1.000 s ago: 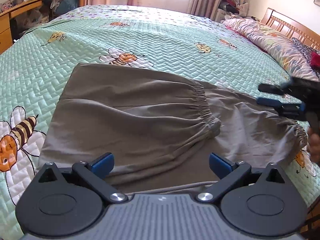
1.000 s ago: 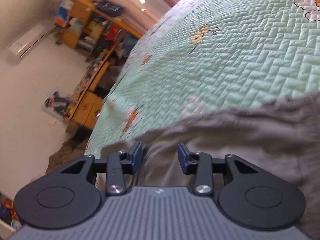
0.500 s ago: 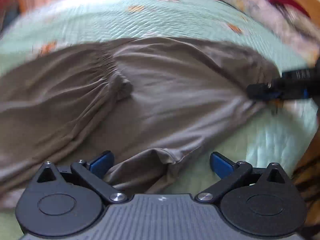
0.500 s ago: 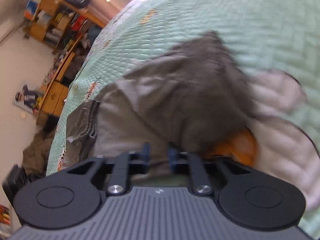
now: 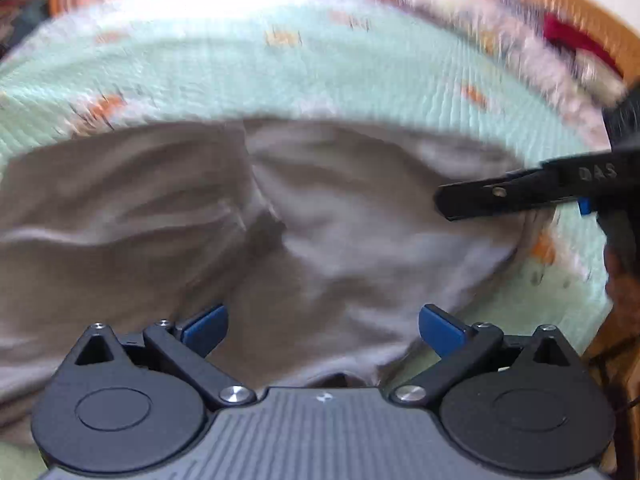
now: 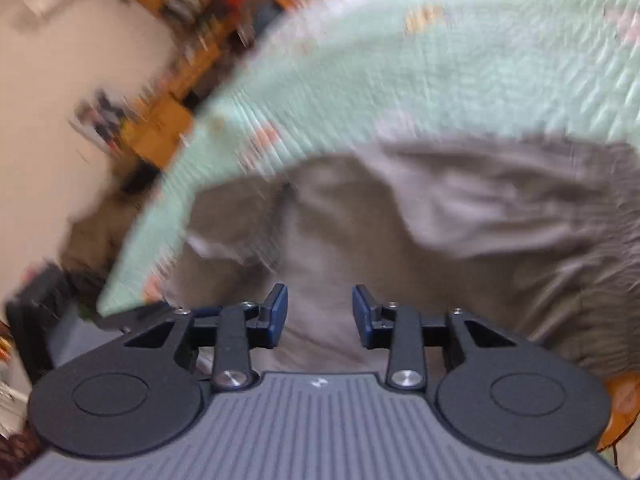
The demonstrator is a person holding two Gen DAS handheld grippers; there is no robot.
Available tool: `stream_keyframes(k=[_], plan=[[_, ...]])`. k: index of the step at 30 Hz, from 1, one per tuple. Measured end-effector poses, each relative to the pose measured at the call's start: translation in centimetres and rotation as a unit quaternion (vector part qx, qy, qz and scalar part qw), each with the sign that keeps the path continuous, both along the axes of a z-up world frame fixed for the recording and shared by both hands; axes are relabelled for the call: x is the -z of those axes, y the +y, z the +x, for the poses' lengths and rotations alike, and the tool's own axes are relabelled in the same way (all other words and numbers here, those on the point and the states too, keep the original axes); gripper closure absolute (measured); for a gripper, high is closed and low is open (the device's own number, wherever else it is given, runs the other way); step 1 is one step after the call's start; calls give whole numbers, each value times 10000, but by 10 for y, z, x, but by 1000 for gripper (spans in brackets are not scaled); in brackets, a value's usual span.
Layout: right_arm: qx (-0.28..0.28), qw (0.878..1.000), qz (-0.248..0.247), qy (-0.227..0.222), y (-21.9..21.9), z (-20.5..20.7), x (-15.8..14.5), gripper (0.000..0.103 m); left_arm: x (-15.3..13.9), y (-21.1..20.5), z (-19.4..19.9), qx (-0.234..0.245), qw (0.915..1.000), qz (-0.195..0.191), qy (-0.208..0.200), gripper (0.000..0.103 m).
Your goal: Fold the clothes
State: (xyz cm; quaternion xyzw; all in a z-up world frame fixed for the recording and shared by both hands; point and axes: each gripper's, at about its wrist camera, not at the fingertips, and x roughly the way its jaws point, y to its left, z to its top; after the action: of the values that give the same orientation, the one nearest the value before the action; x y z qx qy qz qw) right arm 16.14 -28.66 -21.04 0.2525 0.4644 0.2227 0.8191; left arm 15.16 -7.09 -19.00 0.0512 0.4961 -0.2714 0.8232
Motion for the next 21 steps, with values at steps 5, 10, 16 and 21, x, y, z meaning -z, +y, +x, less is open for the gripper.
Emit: stream_keyframes(k=[5,10,16,21], plan=[[-12,9986,281,456,-9,-36,29,103,6,-7,-30,553,9976,171,-369,1],[156,9989,420,100,-10,-37,2,94,-9,8,-24,469,9984,-286,-87,3],[-174,9962,840,-136,26,-19,-1,78,-18,21,-19,129,9973,-710,-163,1],[106,9946,978,343,26,-29,41,94,4,9,-26,319,9987,-396,-35,2]])
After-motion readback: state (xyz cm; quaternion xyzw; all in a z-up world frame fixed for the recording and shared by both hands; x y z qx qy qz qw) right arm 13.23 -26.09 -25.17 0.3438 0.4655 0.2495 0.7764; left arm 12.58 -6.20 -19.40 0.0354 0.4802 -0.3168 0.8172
